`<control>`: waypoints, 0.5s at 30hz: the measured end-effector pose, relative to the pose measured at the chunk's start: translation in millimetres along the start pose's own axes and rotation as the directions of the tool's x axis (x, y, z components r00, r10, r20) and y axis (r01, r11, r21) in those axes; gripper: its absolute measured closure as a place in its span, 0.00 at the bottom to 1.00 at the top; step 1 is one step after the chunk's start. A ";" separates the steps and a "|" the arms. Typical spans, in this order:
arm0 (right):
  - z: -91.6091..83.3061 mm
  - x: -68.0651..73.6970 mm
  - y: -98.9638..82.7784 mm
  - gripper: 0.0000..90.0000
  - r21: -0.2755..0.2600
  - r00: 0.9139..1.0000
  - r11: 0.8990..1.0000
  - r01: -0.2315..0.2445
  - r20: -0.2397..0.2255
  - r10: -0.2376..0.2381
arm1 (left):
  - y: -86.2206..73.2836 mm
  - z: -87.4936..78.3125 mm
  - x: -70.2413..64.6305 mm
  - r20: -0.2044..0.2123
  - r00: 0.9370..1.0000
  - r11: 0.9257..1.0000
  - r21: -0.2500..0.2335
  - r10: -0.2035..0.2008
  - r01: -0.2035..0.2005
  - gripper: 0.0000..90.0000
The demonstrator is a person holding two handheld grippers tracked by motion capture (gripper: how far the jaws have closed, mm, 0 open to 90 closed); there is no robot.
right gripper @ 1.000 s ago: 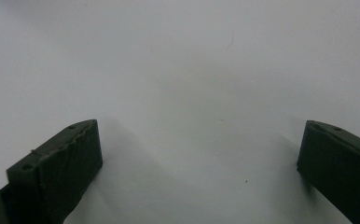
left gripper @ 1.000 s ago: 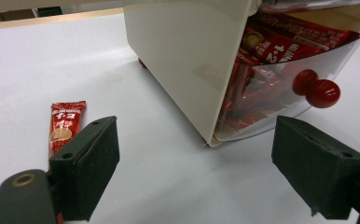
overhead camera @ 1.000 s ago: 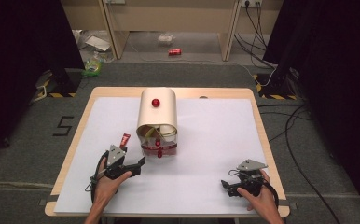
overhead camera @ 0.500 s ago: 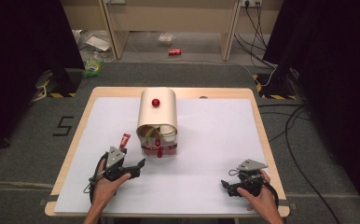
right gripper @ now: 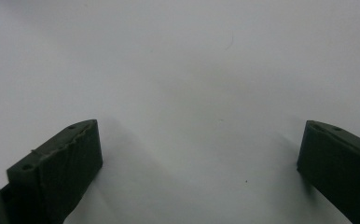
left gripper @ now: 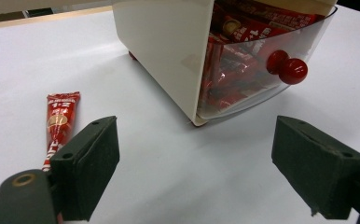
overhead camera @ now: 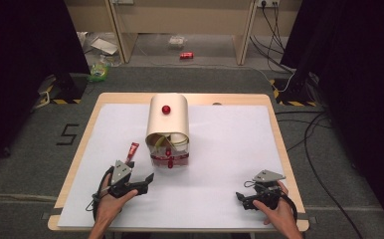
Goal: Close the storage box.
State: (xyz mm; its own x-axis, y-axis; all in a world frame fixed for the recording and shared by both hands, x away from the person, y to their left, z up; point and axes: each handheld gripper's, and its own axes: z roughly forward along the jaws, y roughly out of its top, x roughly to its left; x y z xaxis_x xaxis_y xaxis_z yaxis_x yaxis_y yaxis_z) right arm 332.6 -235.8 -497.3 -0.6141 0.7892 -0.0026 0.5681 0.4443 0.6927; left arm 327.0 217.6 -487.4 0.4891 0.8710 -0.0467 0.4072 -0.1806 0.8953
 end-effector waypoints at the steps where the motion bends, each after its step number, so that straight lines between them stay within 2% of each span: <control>1: 0.0 0.0 0.0 0.00 0.000 1.000 1.000 0.000 0.000 0.000 | -0.3 -0.5 0.1 -0.001 1.000 1.000 -0.001 -0.001 0.001 0.16; 15: 0.0 0.1 0.0 0.00 0.000 1.000 1.000 0.000 0.000 0.000 | -8.7 -11.2 -3.6 0.012 1.000 1.000 0.010 0.011 -0.011 0.16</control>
State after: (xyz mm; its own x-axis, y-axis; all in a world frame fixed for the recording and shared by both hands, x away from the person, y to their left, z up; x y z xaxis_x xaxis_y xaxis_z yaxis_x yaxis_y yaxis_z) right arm 332.6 -235.7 -497.3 -0.6140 0.7893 -0.0030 0.5681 0.4445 0.6926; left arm 313.0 221.1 -490.1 0.5024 0.8636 -0.0420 0.4093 -0.1947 0.8914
